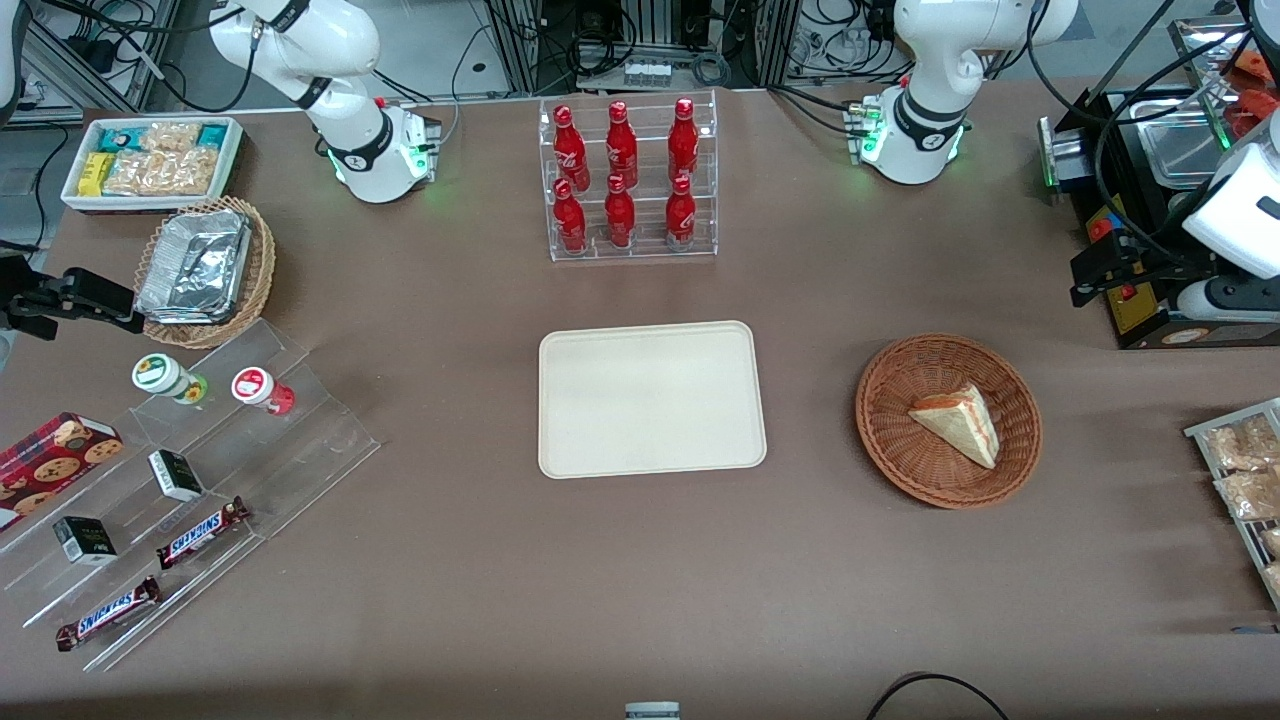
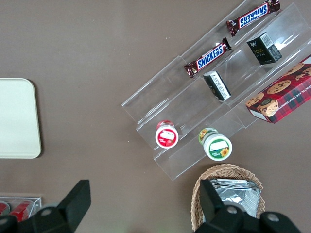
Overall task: Place sandwich from basket to tray
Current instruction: 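Move the left gripper over the wicker basket toward the sandwich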
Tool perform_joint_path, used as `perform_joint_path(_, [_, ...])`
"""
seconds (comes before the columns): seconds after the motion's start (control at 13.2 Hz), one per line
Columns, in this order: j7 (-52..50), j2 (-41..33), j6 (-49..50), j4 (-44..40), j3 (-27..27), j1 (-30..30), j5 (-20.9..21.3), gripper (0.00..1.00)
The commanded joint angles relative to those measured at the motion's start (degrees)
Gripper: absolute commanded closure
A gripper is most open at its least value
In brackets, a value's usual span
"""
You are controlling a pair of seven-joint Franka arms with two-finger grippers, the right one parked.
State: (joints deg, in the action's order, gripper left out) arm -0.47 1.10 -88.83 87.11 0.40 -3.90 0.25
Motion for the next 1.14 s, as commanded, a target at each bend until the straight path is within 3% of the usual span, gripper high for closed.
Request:
perform_joint_path(0.0, [-0.1,0.0,2.2,-1.1,-0.5,1.2,-0.7,0.0])
perform_joint_path(0.38, [-0.4,0.1,-0.4,3.5,-0.4,1.3,-0.1,0.0])
perform_joint_path(0.83, [-2.8,-1.6,-15.1,19.5,-0.2,2.2,-0.2,0.0])
perform_joint_path(1.06, [-12.8,-1.5,-25.6,26.7,-0.3,2.1,0.0,0.0])
